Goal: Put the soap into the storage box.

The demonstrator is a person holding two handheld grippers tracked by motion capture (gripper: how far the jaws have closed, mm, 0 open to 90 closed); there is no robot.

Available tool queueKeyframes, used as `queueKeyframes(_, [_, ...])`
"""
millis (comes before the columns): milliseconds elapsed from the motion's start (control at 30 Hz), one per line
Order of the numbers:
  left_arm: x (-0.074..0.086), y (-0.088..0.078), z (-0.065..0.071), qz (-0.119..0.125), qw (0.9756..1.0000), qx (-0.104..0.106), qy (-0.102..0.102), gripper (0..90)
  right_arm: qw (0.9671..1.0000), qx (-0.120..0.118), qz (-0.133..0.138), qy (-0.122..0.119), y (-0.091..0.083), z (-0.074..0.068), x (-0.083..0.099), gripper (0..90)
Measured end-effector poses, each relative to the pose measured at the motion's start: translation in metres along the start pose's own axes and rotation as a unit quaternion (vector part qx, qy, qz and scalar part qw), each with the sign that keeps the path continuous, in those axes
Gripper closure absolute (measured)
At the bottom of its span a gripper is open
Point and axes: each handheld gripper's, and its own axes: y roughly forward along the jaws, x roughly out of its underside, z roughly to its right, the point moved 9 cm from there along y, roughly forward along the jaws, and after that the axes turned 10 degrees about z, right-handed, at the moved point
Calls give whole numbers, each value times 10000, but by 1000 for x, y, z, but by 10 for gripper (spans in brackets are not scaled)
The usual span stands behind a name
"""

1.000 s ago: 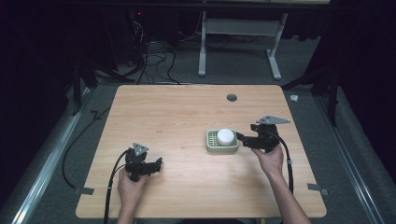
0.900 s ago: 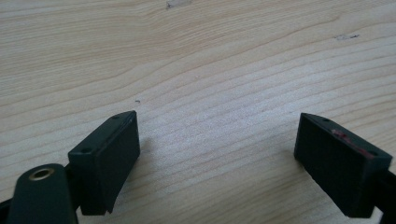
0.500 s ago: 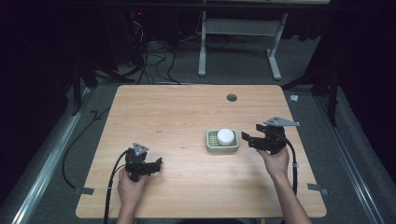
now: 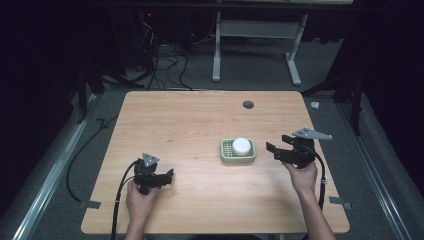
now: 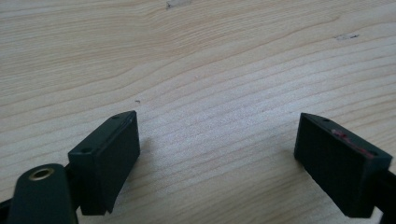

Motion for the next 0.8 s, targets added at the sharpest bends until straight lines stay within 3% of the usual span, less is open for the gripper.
queueKeyframes(800, [0, 0, 0, -2, 10000, 0, 3, 148, 9998, 120, 96, 119, -24, 16, 9, 274])
